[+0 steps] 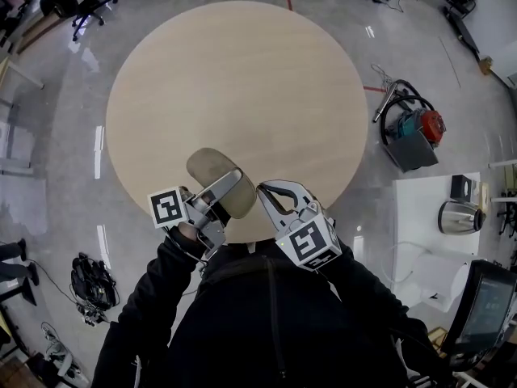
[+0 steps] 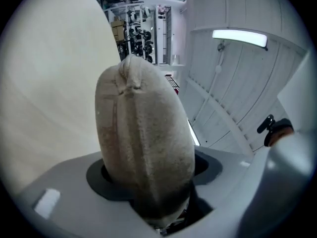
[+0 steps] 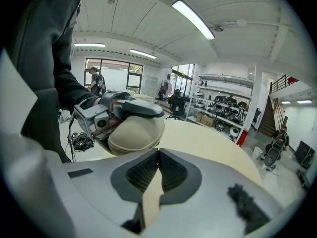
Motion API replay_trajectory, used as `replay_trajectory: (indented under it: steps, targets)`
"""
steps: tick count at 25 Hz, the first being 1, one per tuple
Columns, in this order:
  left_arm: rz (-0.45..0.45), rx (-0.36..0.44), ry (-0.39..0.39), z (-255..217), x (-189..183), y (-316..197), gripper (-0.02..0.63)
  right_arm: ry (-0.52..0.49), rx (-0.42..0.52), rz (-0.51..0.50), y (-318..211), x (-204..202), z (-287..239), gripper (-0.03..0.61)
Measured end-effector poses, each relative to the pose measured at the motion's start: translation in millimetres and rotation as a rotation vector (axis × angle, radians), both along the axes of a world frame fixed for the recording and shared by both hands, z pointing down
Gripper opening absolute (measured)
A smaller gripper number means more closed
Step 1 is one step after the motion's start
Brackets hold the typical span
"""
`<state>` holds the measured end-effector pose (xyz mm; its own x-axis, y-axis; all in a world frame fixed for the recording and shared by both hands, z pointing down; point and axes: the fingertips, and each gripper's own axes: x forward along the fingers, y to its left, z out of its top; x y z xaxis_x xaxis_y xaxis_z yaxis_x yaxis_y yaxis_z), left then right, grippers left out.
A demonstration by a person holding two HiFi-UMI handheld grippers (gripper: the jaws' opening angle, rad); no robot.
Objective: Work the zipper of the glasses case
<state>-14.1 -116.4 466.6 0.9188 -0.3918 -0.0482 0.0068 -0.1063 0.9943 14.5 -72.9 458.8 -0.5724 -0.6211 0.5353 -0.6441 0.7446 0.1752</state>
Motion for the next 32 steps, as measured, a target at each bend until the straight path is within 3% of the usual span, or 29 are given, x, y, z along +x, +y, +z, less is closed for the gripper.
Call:
replay_trajectory:
  steps: [3,7,10,14,17,21,25,28,32]
  targets:
    - [0.03,-0.054,0.004,9,7,4,0.314,0.019,-0.023,0.011,-8,2,7,0.011]
    - [0.0,-0.083,-0.055,39,8,1,0.318,0.044,-0.114,0.009,-18,4,38,0.011]
    - [0.006,-0.087,-0.122,80,11,5,0.319,0.123,-0.175,-0.012,-22,8,78,0.011]
    - [0.004,-0.099,-0.221,125,1,13,0.321,0.218,-0.216,-0.093,-17,1,123,0.011]
    - [-0.015,-0.114,-0.239,139,-13,19,0.368,0.257,-0.229,-0.103,-18,1,144,0.011]
    - [-0.033,-0.142,-0.298,158,-35,28,0.382,0.303,-0.26,-0.111,-20,10,169,0.011]
    - [-0.043,-0.145,-0.352,165,-52,34,0.379,0.351,-0.27,-0.121,-19,22,186,0.011]
    - [-0.013,-0.115,-0.398,165,-55,41,0.374,0.38,-0.226,-0.118,-24,30,188,0.011]
    - [0.059,-0.05,-0.46,163,-58,54,0.374,0.312,-0.185,-0.134,-30,26,179,0.036]
